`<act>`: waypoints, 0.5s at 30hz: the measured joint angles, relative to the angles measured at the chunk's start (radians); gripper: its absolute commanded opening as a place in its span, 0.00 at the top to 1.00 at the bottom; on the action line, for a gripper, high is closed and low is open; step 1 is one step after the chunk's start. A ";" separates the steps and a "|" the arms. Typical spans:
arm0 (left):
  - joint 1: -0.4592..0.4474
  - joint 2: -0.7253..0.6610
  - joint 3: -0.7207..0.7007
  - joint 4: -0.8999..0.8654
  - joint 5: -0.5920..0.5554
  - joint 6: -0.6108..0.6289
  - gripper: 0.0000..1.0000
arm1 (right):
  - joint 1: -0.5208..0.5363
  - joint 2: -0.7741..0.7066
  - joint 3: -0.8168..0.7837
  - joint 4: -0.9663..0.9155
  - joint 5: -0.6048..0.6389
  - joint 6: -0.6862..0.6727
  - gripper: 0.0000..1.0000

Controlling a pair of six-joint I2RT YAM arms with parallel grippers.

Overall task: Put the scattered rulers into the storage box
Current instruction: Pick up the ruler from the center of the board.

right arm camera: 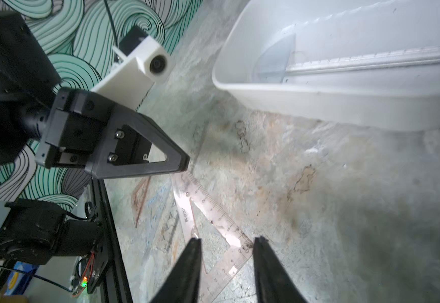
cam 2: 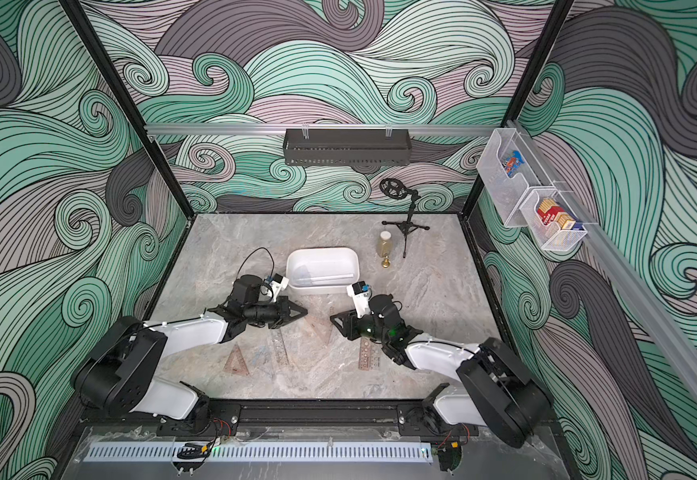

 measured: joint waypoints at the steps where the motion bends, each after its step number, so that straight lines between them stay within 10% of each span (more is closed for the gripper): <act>1: 0.008 -0.004 -0.009 0.052 0.016 -0.038 1.00 | -0.028 -0.010 0.006 0.002 -0.025 0.027 0.43; 8: 0.034 -0.004 -0.032 0.323 0.074 -0.248 1.00 | -0.164 0.061 0.012 0.183 -0.243 0.289 0.39; 15: 0.039 -0.005 -0.032 0.430 0.085 -0.326 1.00 | -0.167 0.174 0.012 0.454 -0.381 0.521 0.55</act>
